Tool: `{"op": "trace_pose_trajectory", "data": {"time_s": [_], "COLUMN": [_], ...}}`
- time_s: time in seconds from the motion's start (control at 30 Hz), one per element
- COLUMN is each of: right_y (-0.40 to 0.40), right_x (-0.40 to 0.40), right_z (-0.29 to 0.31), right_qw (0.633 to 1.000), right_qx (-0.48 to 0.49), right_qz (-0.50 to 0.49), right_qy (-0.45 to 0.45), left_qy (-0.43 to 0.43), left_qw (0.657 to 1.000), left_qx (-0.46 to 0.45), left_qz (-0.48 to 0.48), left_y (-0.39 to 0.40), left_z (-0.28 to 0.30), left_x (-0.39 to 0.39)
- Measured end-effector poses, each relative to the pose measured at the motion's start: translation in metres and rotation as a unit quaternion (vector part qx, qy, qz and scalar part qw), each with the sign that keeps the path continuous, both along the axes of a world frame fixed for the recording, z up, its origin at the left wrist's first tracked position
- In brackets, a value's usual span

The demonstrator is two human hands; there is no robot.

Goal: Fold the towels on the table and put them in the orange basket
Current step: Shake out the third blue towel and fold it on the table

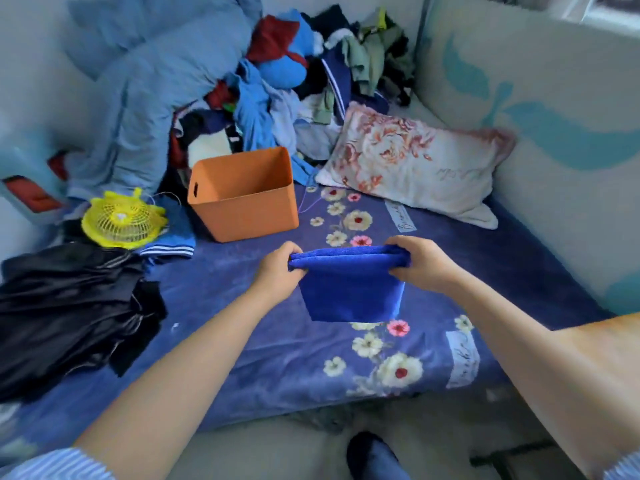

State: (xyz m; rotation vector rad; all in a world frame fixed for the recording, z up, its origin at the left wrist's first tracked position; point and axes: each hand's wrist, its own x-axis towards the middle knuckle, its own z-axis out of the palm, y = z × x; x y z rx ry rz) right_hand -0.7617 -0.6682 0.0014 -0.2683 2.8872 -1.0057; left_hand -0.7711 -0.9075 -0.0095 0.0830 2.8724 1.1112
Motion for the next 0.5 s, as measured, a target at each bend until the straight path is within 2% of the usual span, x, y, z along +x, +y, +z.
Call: {"op": "trace_pose_trajectory", "data": {"time_s": [0.27, 0.5], "right_y": [-0.087, -0.140], "right_x": [-0.097, -0.229], "right_z": [0.015, 0.002], "right_qw": [0.987, 0.940], "right_qx": [-0.157, -0.332], "right_qz": [-0.014, -0.042], "right_qy": [-0.008, -0.068], "left_qy": [0.039, 0.036], "left_qw": [0.987, 0.963], "left_qx": [0.088, 0.171], "left_qz": [0.128, 0.206], "left_y": [-0.078, -0.123], "left_z": [0.011, 0.010], "left_x": [-0.070, -0.189]}}
